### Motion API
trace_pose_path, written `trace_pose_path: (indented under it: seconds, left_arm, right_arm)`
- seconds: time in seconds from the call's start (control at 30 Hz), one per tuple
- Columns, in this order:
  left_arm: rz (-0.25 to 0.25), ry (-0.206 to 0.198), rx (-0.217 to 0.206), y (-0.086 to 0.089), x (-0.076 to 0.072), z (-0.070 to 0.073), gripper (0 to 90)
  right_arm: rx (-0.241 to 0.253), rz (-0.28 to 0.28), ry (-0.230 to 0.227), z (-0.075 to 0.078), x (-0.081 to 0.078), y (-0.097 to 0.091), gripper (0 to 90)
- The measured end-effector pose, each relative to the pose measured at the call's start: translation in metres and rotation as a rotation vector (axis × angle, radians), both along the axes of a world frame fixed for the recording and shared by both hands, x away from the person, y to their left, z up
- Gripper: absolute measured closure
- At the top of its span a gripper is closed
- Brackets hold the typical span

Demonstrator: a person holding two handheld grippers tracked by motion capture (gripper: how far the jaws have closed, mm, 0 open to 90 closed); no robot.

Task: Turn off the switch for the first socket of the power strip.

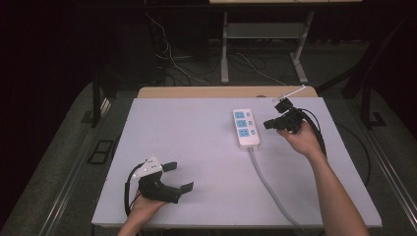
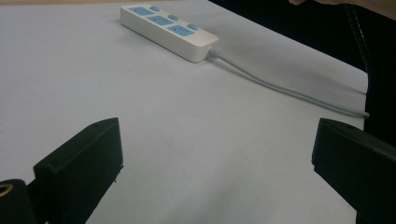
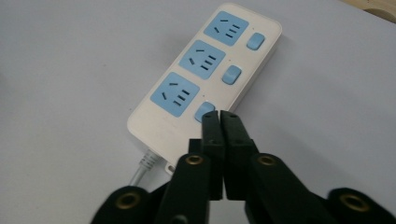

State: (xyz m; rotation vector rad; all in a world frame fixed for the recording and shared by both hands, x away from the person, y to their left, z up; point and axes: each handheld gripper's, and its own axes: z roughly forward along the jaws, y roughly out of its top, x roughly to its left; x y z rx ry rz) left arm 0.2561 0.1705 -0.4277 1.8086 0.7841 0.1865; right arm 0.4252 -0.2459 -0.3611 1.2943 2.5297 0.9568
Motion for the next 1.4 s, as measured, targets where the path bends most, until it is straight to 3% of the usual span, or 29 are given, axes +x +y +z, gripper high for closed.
trace_pose_path:
  seconds: [0.13,0.27,0.3,0.33,0.37,0.4,0.47,0.5,0.6,0.63,1.4]
  left_arm:
    - [0.001,-0.001,0.0,0.0,0.0,0.0,0.6]
    - [0.002,0.0,-0.003,0.0,0.0,0.0,0.6]
    - [0.003,0.0,-0.004,0.0,0.0,0.0,0.6]
    - [0.004,0.0,-0.005,0.001,0.0,0.0,0.6]
    - [0.003,0.0,-0.005,0.001,0.0,0.0,0.6]
    - [0.004,0.0,-0.005,0.001,0.0,0.0,0.6]
    - [0.005,0.001,-0.006,0.001,0.0,0.0,0.6]
    - [0.004,0.001,-0.005,0.001,0.0,0.0,0.6]
    - [0.003,0.0,-0.004,0.0,0.0,0.0,0.6]
    - [0.004,0.0,-0.004,0.0,0.0,0.0,0.6]
    - [0.006,0.002,0.0,0.0,0.0,0.0,0.6]
  right_arm:
    - [0.013,-0.005,-0.006,0.005,-0.005,-0.001,76.0]
    - [0.045,-0.042,-0.038,0.011,-0.014,-0.004,50.6]
    - [0.045,-0.042,-0.038,0.011,-0.014,-0.004,50.6]
    - [0.071,-0.059,-0.031,0.011,-0.017,-0.006,38.8]
    - [0.071,-0.059,-0.031,0.011,-0.017,-0.006,38.8]
    - [0.097,-0.07,-0.025,0.011,-0.021,-0.009,27.3]
    - [0.142,-0.07,-0.02,0.01,-0.025,-0.012,15.9]
    - [0.168,-0.068,-0.012,0.01,-0.027,-0.014,11.0]
    - [0.199,-0.067,-0.01,0.008,-0.033,-0.017,9.0]
    - [0.206,-0.061,-0.007,0.008,-0.035,-0.018,1.8]
    - [0.278,-0.016,-0.045,-0.005,-0.089,-0.037,0.5]
